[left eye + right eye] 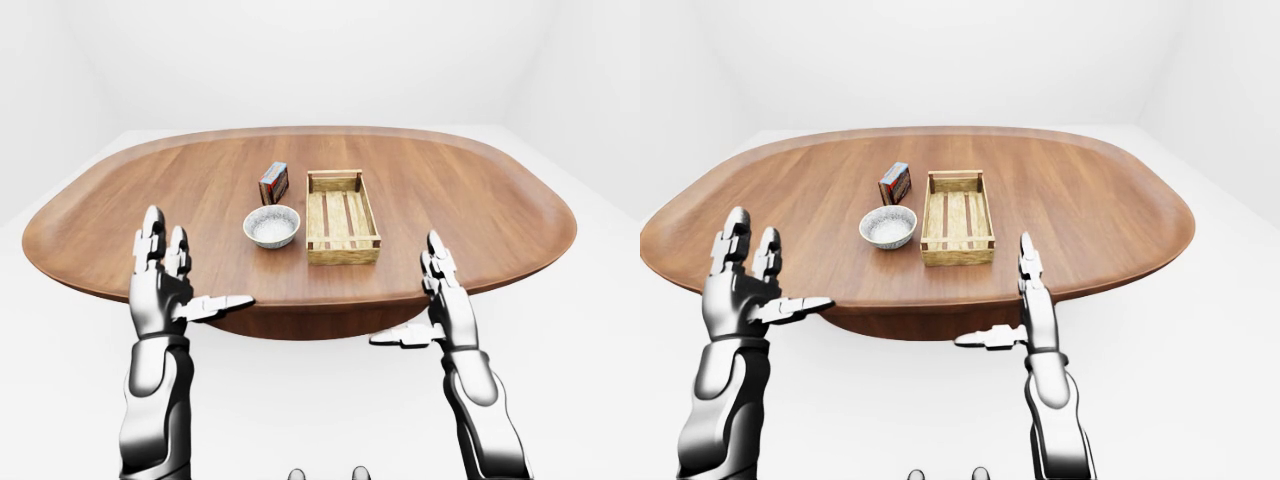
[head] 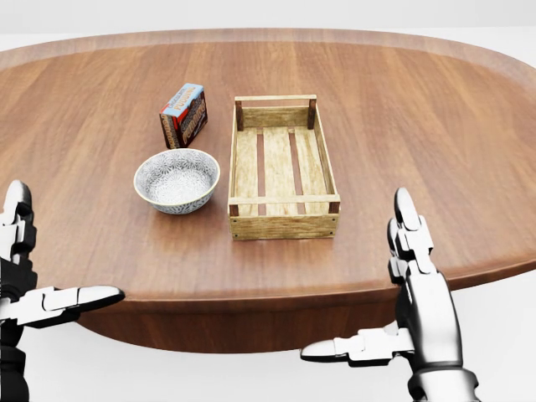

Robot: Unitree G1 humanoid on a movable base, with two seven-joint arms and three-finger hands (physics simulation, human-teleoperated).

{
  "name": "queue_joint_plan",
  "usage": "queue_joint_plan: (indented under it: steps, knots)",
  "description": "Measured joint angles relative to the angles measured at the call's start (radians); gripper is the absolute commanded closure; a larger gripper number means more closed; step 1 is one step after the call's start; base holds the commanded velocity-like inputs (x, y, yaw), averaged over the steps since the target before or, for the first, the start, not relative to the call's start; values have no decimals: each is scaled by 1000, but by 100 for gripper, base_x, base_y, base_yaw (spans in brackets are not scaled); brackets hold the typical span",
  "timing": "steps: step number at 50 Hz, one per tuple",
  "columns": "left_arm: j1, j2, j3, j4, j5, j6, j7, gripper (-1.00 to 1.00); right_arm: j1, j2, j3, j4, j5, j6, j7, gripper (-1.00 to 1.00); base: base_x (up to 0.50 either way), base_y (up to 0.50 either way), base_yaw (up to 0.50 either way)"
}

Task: Pick up the bowl on the left and put it in the tray.

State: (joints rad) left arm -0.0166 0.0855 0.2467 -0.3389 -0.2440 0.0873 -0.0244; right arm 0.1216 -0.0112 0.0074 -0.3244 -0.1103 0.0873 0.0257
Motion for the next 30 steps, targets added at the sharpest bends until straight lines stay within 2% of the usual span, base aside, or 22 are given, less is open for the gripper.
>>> queue_joint_plan:
  steps: [17, 30]
  knots:
    - [-9, 20, 55, -65, -51, 0, 14, -100, 119, -15, 132, -405, -109, 0, -9, -100, 0, 0, 0]
    - [-12, 27, 71, -85, -68, 0, 20, -100, 151, -32, 181, -532, -146, 0, -23, -100, 0, 0, 0]
